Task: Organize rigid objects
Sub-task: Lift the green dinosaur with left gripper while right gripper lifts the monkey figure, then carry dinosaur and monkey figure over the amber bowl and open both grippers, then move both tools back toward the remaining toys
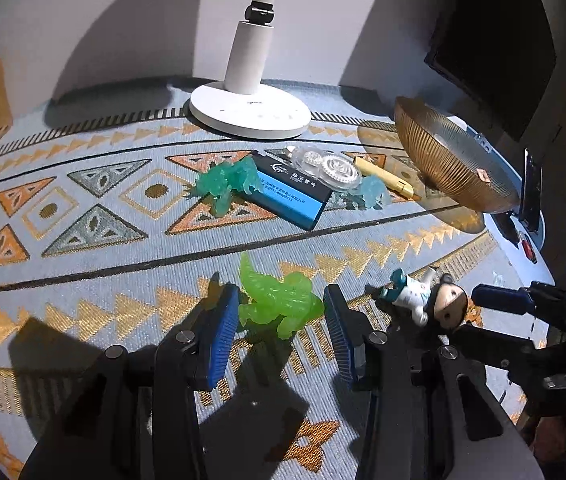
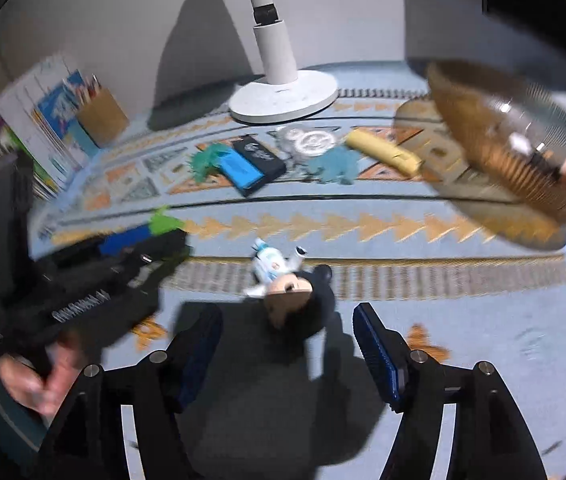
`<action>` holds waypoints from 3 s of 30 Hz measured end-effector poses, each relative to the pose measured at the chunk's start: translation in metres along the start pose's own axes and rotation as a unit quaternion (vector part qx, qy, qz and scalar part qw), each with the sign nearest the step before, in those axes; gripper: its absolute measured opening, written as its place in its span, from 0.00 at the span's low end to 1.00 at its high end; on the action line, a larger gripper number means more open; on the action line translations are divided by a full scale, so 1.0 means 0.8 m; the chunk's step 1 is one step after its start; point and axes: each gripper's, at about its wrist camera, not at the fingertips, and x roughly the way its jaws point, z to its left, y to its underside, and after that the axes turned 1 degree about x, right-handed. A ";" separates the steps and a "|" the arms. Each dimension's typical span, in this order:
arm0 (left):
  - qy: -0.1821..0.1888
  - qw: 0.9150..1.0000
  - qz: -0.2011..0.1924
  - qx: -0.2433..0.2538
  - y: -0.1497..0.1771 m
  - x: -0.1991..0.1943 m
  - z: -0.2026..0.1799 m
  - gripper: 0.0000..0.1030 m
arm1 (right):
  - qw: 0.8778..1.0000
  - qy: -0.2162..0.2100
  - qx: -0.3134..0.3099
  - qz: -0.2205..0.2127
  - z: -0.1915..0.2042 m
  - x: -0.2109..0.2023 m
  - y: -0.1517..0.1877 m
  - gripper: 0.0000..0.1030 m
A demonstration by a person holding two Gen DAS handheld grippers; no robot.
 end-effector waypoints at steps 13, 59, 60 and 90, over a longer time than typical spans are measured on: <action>0.000 1.000 0.002 0.012 0.001 0.003 -0.005 0.39 | 0.999 0.030 -0.040 0.016 -0.001 0.045 -0.004 0.65; 0.079 0.985 -0.040 0.148 -0.195 0.048 -0.221 0.39 | 0.976 0.127 0.106 -0.139 -0.208 -0.117 -0.071 0.44; 0.077 0.986 -0.031 0.147 -0.204 0.064 -0.226 0.39 | 0.977 0.129 0.114 -0.127 -0.222 -0.110 -0.079 0.44; 0.056 0.984 0.017 0.166 -0.216 0.081 -0.235 0.69 | 0.974 0.076 0.164 -0.134 -0.270 -0.134 -0.092 0.60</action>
